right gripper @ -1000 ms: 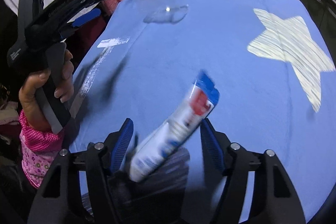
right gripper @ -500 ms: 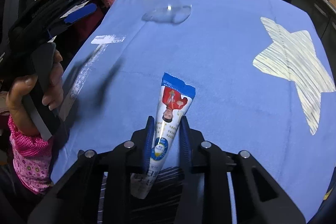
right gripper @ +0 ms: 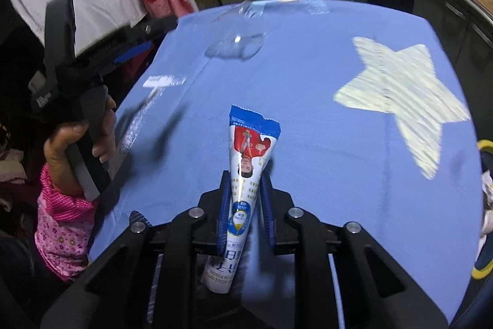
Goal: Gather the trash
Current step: 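Carry the tube packet over the bin and release it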
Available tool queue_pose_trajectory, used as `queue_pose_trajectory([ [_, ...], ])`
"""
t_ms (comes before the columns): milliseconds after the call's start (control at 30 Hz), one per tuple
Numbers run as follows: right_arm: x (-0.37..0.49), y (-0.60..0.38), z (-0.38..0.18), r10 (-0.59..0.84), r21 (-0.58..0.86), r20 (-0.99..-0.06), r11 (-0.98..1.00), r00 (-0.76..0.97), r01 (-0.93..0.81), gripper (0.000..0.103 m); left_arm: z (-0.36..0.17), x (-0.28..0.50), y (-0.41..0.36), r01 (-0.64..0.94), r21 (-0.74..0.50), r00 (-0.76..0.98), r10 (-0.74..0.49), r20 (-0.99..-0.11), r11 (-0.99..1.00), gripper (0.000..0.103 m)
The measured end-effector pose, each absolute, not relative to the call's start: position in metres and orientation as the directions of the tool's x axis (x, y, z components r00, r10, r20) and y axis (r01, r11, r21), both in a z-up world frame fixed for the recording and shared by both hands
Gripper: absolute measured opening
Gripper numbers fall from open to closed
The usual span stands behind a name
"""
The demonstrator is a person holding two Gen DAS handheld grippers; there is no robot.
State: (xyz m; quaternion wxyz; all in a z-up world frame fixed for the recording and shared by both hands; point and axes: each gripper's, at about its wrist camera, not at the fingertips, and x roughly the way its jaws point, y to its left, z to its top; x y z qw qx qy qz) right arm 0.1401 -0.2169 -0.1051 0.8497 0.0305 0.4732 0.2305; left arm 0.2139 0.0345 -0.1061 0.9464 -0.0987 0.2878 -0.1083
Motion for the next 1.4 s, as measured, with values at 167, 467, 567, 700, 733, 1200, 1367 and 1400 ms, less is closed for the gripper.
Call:
queue_pose_trajectory([
  [167, 0.13, -0.282, -0.091, 0.353, 0.267, -0.775, 0.935, 0.525, -0.235, 0.018, -0.108, 0.216, 0.033, 0.15, -0.243, 0.805, -0.261, -0.532, 0.958, 0.092],
  [467, 0.125, -0.461, -0.095, 0.017, 0.186, -0.797, 0.958, 0.603, 0.219, 0.019, -0.112, 0.218, 0.031, 0.148, -0.231, 0.801, -0.253, -0.543, 0.962, 0.093],
  [567, 0.122, -0.503, -0.108, -0.062, 0.173, -0.808, 0.926, 0.585, 0.337, 0.019, -0.114, 0.219, 0.029, 0.148, -0.224, 0.797, -0.25, -0.55, 0.963, 0.093],
  [700, 0.122, -0.536, -0.135, -0.101, 0.193, -0.822, 0.877, 0.561, 0.44, 0.019, -0.117, 0.222, 0.027, 0.151, -0.215, 0.79, -0.249, -0.56, 0.965, 0.093],
  [733, 0.122, -0.539, -0.14, -0.102, 0.198, -0.824, 0.87, 0.557, 0.452, 0.019, -0.118, 0.222, 0.026, 0.152, -0.214, 0.789, -0.249, -0.562, 0.965, 0.093],
  [1200, 0.102, -0.535, -0.128, -0.117, 0.271, -0.758, 0.838, 0.642, 0.473, 0.052, -0.122, 0.223, 0.021, 0.16, -0.205, 0.781, -0.251, -0.572, 0.966, 0.093],
  [1367, 0.087, -0.483, -0.109, -0.083, 0.246, -0.712, 0.9, 0.697, 0.359, 0.054, -0.124, 0.224, 0.017, 0.171, -0.19, 0.775, -0.251, -0.58, 0.967, 0.096],
  [1400, 0.086, -0.474, -0.107, -0.08, 0.237, -0.706, 0.91, 0.704, 0.341, 0.055, -0.125, 0.224, 0.015, 0.173, -0.185, 0.772, -0.25, -0.584, 0.967, 0.096],
])
